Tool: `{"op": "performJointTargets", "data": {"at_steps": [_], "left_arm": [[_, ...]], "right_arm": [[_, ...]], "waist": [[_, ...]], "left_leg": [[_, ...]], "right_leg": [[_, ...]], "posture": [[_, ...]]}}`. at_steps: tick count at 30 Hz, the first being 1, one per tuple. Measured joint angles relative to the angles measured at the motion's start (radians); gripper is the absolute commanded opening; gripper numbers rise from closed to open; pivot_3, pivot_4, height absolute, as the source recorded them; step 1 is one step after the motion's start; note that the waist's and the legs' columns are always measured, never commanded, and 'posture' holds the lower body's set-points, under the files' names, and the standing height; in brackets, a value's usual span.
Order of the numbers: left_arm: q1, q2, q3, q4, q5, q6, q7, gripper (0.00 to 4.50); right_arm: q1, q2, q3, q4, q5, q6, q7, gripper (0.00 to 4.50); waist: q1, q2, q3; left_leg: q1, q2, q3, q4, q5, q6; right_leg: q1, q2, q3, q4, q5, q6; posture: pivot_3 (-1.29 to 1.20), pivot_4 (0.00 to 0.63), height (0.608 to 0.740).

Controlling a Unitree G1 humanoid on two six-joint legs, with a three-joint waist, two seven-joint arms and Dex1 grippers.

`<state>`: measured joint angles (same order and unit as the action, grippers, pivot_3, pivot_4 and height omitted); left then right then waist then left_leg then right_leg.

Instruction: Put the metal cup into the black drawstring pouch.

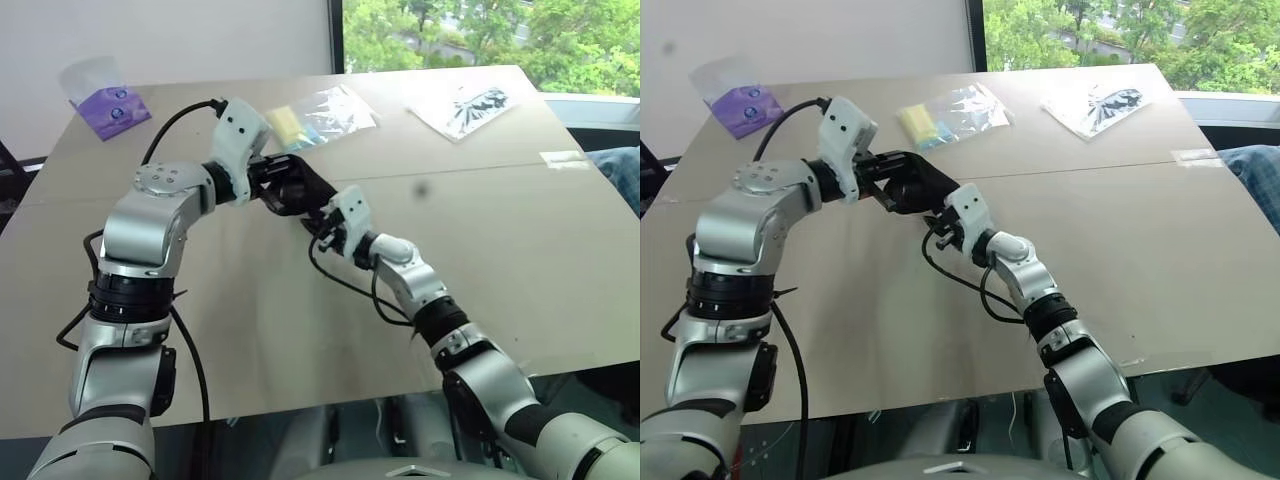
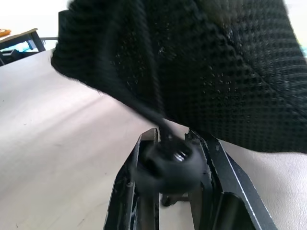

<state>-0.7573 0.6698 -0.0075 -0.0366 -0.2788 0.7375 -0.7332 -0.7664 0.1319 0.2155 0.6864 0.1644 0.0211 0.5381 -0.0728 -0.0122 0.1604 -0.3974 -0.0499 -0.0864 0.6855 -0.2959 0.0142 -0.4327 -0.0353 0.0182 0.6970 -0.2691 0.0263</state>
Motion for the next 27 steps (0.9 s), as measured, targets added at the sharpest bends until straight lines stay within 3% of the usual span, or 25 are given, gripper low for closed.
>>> {"op": "performJointTargets", "data": {"at_steps": [3,13,19,27], "left_arm": [[-0.021,-0.002,0.0,0.002,0.0,-0.003,0.0,0.0],[-0.021,-0.032,0.003,0.018,0.001,-0.004,0.039,0.0],[-0.024,-0.043,0.031,0.058,0.0,-0.002,0.068,0.0],[-0.031,-0.075,0.037,0.072,-0.001,-0.002,0.085,0.0]], "right_arm": [[0.0,0.0,-0.007,-0.006,0.019,0.002,0.002,0.07],[0.003,0.0,0.002,-0.132,0.075,0.05,0.041,0.07],[0.111,-0.006,0.0,-0.386,0.162,0.172,0.078,0.07],[0.208,-0.135,-0.036,-0.628,0.192,0.341,0.067,0.07]], "waist": [[0.0,0.0,0.0],[0.0,0.0,0.0],[0.004,0.0,0.0],[0.005,0.0,0.0]], "left_leg": [[0.0,0.0,0.0,0.0,0.0,0.0],[0.0,0.0,0.0,0.0,0.0,0.0],[0.0,0.0,0.0,0.001,0.0,0.0],[0.0,0.0,0.0,0.001,0.0,0.0]], "right_leg": [[0.0,0.0,0.0,0.0,0.0,0.0],[0.0,0.0,0.0,0.0,0.0,0.0],[0.0,0.0,0.0,0.0,0.0,0.0],[0.0,0.0,0.0,0.001,0.0,0.0]], "posture": [[0.0,0.15,0.74],[0.0,0.15,0.74],[0.0,0.15,0.74],[0.0,0.15,0.74]]}}
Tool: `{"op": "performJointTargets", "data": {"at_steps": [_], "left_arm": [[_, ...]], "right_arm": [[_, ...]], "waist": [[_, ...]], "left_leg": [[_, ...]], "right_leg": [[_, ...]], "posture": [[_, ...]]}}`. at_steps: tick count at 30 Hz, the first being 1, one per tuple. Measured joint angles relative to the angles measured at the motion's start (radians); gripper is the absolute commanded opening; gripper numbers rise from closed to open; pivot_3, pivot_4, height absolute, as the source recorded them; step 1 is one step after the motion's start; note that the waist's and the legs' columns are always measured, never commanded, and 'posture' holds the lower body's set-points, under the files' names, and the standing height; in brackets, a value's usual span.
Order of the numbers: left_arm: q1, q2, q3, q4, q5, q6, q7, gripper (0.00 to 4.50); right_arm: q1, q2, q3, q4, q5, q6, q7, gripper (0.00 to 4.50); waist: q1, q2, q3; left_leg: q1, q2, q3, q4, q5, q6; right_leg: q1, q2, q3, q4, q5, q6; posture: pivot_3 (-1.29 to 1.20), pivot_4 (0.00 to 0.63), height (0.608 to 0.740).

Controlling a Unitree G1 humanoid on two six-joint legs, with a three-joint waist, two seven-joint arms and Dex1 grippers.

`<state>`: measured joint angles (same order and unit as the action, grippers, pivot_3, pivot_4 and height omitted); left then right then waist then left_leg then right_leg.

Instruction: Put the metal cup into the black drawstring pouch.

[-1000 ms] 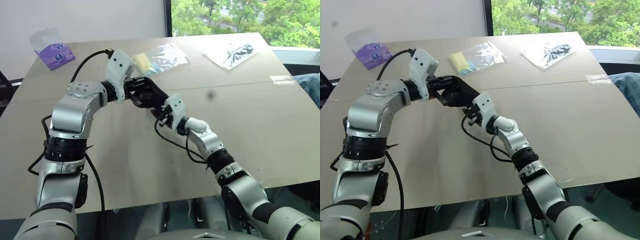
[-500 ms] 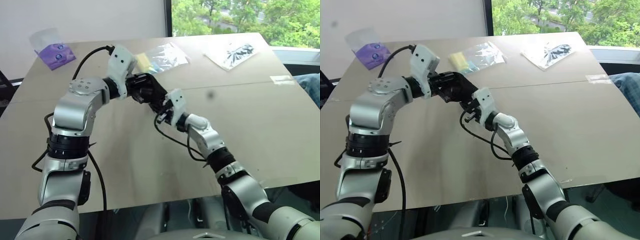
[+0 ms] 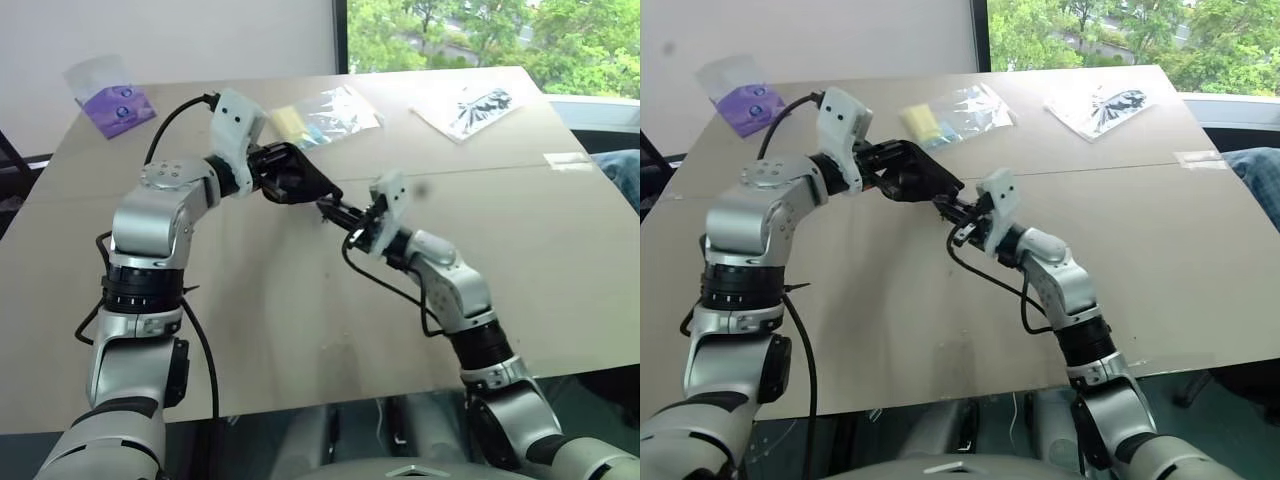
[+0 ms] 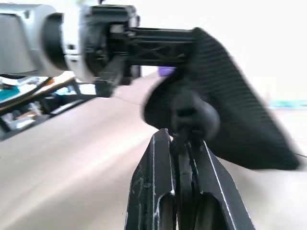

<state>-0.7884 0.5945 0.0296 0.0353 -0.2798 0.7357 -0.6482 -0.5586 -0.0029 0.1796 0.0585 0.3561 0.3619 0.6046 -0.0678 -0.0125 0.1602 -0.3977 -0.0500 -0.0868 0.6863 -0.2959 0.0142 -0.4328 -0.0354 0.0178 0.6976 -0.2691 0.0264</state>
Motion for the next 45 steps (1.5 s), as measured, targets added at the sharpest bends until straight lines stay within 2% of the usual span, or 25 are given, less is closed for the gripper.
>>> {"op": "performJointTargets", "data": {"at_steps": [6,10,12,15,18,21,24,27,29,35,39,45], "left_arm": [[-0.031,-0.014,-0.002,0.017,0.001,0.001,-0.003,0.0],[-0.035,-0.014,-0.002,0.03,0.004,-0.001,-0.002,0.0],[-0.029,-0.013,-0.001,0.03,0.004,-0.001,-0.002,0.0],[0.022,-0.011,-0.001,0.006,0.001,0.001,0.0,0.0],[0.104,-0.031,-0.008,-0.078,-0.028,0.023,0.0,0.0],[0.163,-0.039,0.013,-0.206,-0.08,0.043,0.002,0.0],[0.235,-0.034,0.089,-0.295,-0.171,0.121,-0.002,0.8],[0.271,-0.033,0.145,-0.314,-0.224,0.178,0.013,2.18],[0.254,-0.067,0.167,-0.329,-0.261,0.199,0.037,3.1],[0.153,-0.126,0.165,-0.362,-0.393,0.247,0.042,3.1],[0.082,-0.17,0.114,-0.345,-0.398,0.237,0.044,3.1],[-0.025,-0.272,0.016,-0.213,-0.348,0.143,0.056,3.1]], "right_arm": [[0.001,-0.017,0.006,-0.015,-0.02,0.026,-0.017,0.07],[0.003,-0.103,0.062,-0.025,-0.11,0.032,-0.026,0.07],[0.005,-0.184,0.088,-0.043,-0.172,0.046,-0.027,0.07],[-0.011,-0.376,0.106,-0.071,-0.281,0.052,-0.012,0.07],[-0.095,-0.575,0.116,-0.113,-0.378,0.026,0.052,0.07],[-0.197,-0.674,0.109,-0.123,-0.414,0.016,0.113,0.07],[-0.263,-0.72,0.114,-0.123,-0.448,-0.023,0.161,0.0],[-0.291,-0.734,0.117,-0.113,-0.479,-0.059,0.191,0.0],[-0.308,-0.728,0.126,-0.108,-0.494,-0.086,0.205,0.0],[-0.399,-0.731,0.13,-0.101,-0.515,-0.17,0.25,0.0],[-0.441,-0.754,0.129,-0.082,-0.53,-0.234,0.281,0.0],[-0.496,-0.808,0.118,-0.034,-0.559,-0.357,0.334,0.0]], "waist": [[-0.001,0.0,0.0],[0.002,0.0,0.0],[0.004,0.0,0.0],[0.011,0.0,0.0],[0.013,0.0,0.0],[0.008,0.0,0.0],[0.006,0.0,0.0],[0.018,0.0,0.0],[0.03,0.0,0.0],[0.048,0.0,0.0],[0.051,0.0,0.0],[0.051,0.0,0.0]], "left_leg": [[0.0,0.0,0.0,0.0,0.0,0.0],[0.0,0.0,0.0,0.0,0.0,0.0],[0.0,0.0,0.0,0.0,0.0,0.0],[0.0,-0.001,0.001,0.0,0.0,0.0],[-0.001,0.0,0.001,0.0,0.0,0.0],[0.0,0.001,0.002,-0.001,0.0,0.0],[0.0,0.002,0.003,-0.001,0.0,0.0],[0.0,0.001,0.003,0.0,0.0,0.0],[0.0,0.001,0.003,0.001,0.0,0.0],[-0.002,0.001,0.002,0.001,0.0,0.001],[-0.002,0.001,0.003,0.001,0.0,0.001],[-0.001,0.001,0.003,0.001,0.0,0.001]], "right_leg": [[0.0,0.0,0.0,0.0,0.0,0.0],[0.0,0.0,0.0,0.0,0.0,0.0],[0.0,0.0,0.0,0.0,0.0,0.0],[0.0,-0.001,0.0,-0.001,0.0,0.0],[0.0,-0.001,0.001,-0.001,0.0,0.0],[0.0,0.0,0.002,-0.001,0.0,0.0],[0.0,0.0,0.003,0.0,0.0,0.0],[0.0,0.0,0.003,-0.001,0.0,0.0],[0.0,0.0,0.002,-0.001,0.0,0.0],[0.0,-0.001,0.001,-0.002,0.0,0.0],[0.0,-0.001,0.001,-0.002,0.0,0.0],[0.0,0.0,0.001,-0.002,0.0,0.0]], "posture": [[0.0,0.15,0.74],[0.0,0.15,0.74],[0.0,0.15,0.74],[0.0,0.15,0.74],[0.0,0.15,0.74],[0.0,0.15,0.74],[0.0,0.15,0.74],[0.0,0.15,0.74],[0.0,0.15,0.74],[0.0,0.15,0.74],[0.0,0.15,0.74],[0.0,0.15,0.74]]}}
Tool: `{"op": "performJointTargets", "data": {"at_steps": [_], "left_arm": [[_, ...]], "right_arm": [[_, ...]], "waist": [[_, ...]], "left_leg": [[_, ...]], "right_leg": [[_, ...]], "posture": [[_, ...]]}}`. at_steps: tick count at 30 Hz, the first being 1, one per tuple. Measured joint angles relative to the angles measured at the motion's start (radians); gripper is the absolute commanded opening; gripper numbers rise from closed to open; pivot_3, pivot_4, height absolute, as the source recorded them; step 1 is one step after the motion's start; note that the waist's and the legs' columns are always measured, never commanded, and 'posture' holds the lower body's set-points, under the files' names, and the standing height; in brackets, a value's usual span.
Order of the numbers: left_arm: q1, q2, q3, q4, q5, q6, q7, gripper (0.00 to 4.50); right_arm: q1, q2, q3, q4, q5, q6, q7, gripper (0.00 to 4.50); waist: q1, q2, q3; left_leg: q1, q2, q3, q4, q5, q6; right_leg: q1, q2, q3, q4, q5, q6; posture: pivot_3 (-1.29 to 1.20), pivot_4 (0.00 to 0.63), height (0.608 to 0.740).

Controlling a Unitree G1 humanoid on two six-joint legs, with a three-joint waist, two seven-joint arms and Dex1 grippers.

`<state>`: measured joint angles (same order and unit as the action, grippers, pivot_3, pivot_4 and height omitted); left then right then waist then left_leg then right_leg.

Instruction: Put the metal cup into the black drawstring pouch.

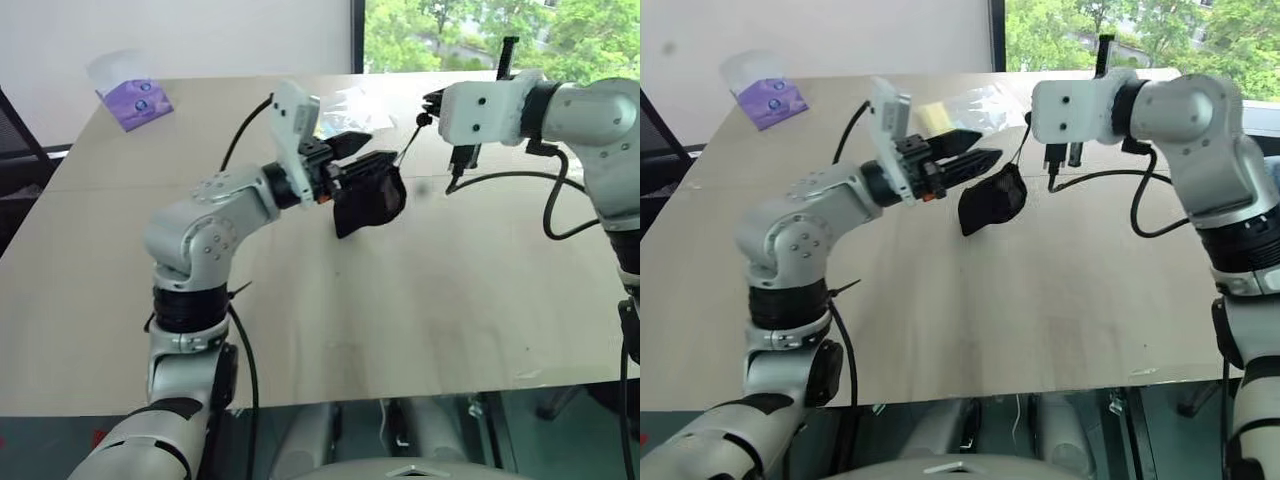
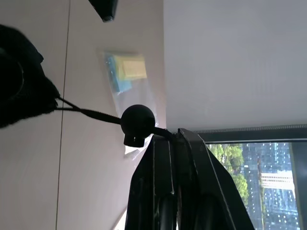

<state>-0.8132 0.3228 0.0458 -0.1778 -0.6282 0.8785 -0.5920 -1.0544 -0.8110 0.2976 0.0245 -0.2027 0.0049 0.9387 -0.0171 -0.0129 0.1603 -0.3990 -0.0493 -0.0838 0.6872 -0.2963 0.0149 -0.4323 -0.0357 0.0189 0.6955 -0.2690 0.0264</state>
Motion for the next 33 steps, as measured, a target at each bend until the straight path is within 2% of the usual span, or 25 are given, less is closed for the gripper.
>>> {"op": "performJointTargets", "data": {"at_steps": [5,18,21,23,25,26,33], "left_arm": [[-0.034,-0.046,-0.05,0.088,0.045,-0.069,-0.005,3.1],[-0.139,-0.113,-0.082,0.229,0.075,-0.129,-0.061,3.1],[-0.147,-0.119,-0.082,0.243,0.075,-0.128,-0.063,2.31],[-0.148,-0.12,-0.082,0.25,0.075,-0.128,-0.064,1.49],[-0.149,-0.127,-0.079,0.261,0.075,-0.128,-0.063,0.46],[-0.152,-0.133,-0.076,0.267,0.074,-0.128,-0.063,0.15],[-0.158,-0.133,-0.076,0.278,0.075,-0.126,-0.066,0.15]], "right_arm": [[0.0,-0.008,0.0,0.003,-0.012,-0.047,0.033,0.0],[0.0,0.001,-0.001,-0.03,-0.022,-0.048,0.037,0.0],[0.001,0.001,-0.001,-0.039,-0.023,-0.037,0.037,0.0],[0.001,0.002,-0.001,-0.049,-0.023,-0.029,0.037,0.0],[0.001,0.003,-0.001,-0.054,-0.023,-0.022,0.037,0.0],[0.002,0.004,-0.001,-0.057,-0.023,-0.018,0.037,0.0],[0.017,0.005,-0.011,-0.069,-0.024,-0.007,0.033,0.0]], "waist": [[-0.003,0.0,0.0],[0.001,0.0,0.0],[0.001,0.0,0.0],[0.001,0.0,0.0],[0.002,0.0,0.0],[0.002,0.0,0.0],[0.002,0.0,0.0]], "left_leg": [[0.0,0.0,0.0,0.0,0.0,0.0],[0.0,0.0,0.0,0.0,0.0,0.0],[0.0,0.0,0.0,0.0,0.0,0.0],[0.0,0.0,0.0,0.0,0.0,0.0],[0.0,0.0,0.0,0.0,0.0,0.0],[0.0,0.0,0.0,0.0,0.0,0.0],[0.0,0.0,0.0,0.0,0.0,0.0]], "right_leg": [[0.0,0.0,0.001,0.0,0.0,0.0],[0.0,0.0,0.001,0.0,0.0,0.0],[0.0,0.0,0.001,0.0,0.0,0.0],[0.0,0.0,0.001,0.0,0.0,0.0],[0.0,0.0,0.001,0.0,0.0,0.0],[0.0,0.0,0.001,0.0,0.0,0.0],[0.0,0.0,0.001,0.0,0.0,0.0]], "posture": [[0.0,0.15,0.74],[0.0,0.15,0.74],[0.0,0.15,0.74],[0.0,0.15,0.74],[0.0,0.15,0.74],[0.0,0.15,0.74],[0.0,0.15,0.74]]}}
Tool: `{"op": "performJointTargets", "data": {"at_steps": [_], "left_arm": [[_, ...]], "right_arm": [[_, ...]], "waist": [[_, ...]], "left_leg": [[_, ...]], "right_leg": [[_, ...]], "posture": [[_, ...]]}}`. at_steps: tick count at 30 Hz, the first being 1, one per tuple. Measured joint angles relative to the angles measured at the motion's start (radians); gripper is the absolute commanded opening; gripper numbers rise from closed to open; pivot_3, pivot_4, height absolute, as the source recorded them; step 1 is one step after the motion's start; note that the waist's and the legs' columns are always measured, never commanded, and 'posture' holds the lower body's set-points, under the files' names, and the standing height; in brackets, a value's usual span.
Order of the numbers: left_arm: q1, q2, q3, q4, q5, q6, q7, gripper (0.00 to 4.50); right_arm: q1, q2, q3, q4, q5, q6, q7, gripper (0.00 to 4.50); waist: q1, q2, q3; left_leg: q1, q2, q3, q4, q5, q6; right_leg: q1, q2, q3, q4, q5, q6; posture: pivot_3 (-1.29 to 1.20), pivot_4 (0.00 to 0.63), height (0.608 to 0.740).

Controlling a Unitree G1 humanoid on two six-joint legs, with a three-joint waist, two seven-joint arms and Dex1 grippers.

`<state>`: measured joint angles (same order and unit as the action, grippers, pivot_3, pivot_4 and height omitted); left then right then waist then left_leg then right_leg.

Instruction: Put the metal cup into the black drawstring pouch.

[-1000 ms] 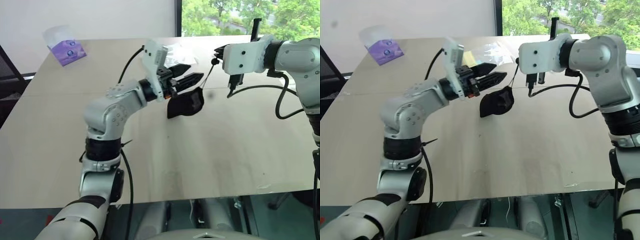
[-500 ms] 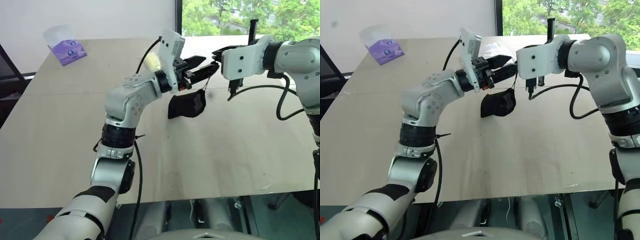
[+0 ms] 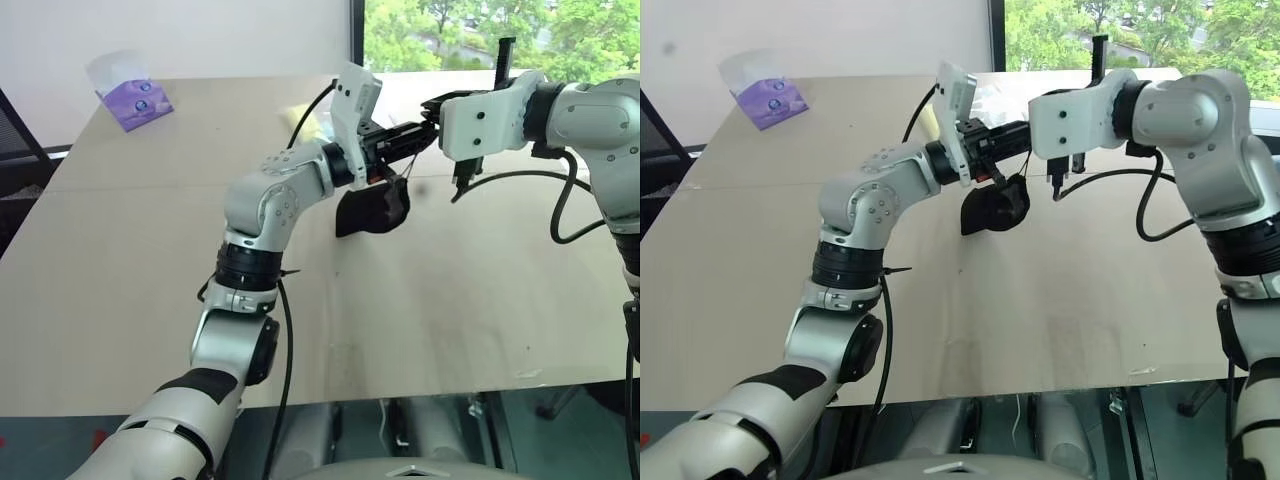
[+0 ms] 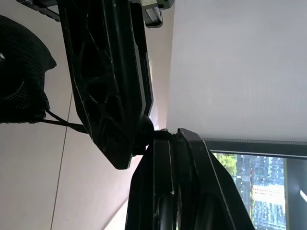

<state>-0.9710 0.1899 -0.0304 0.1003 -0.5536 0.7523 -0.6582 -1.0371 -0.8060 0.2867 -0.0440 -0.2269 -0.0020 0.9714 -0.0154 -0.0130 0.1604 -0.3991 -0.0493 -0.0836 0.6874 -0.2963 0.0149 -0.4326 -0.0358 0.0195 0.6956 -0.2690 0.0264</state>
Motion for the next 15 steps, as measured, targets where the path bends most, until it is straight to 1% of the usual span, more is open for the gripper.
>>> {"op": "performJointTargets", "data": {"at_steps": [6,8,11,15], "left_arm": [[0.012,0.03,-0.033,0.001,0.038,-0.008,-0.017,0.15],[0.053,0.058,-0.076,0.027,0.086,-0.024,-0.018,0.15],[0.129,0.086,-0.099,0.068,0.125,-0.035,-0.022,0.15],[0.153,0.108,-0.111,0.048,0.14,-0.042,-0.034,0.15]], "right_arm": [[0.018,0.006,-0.025,0.025,0.004,0.051,-0.012,0.0],[0.015,-0.006,-0.053,0.088,0.001,0.072,-0.036,0.0],[0.01,-0.058,-0.082,0.197,-0.004,0.078,-0.067,0.0],[0.014,-0.078,-0.098,0.314,-0.004,0.082,-0.121,0.0]], "waist": [[-0.001,0.0,0.0],[0.0,0.0,0.0],[0.001,0.0,0.0],[0.001,0.0,0.0]], "left_leg": [[0.0,0.0,0.0,0.0,0.0,0.0],[0.001,0.0,0.001,0.0,0.0,0.0],[0.0,0.0,0.0,0.0,0.0,0.0],[0.0,0.0,0.001,-0.001,0.0,0.0]], "right_leg": [[0.0,0.0,0.0,0.0,0.0,0.0],[0.0,0.0,0.001,0.0,0.0,0.0],[0.0,0.0,0.0,0.0,0.0,0.0],[0.0,0.0,0.001,0.0,0.0,0.0]], "posture": [[0.0,0.15,0.74],[0.0,0.15,0.74],[0.0,0.15,0.74],[0.0,0.15,0.74]]}}
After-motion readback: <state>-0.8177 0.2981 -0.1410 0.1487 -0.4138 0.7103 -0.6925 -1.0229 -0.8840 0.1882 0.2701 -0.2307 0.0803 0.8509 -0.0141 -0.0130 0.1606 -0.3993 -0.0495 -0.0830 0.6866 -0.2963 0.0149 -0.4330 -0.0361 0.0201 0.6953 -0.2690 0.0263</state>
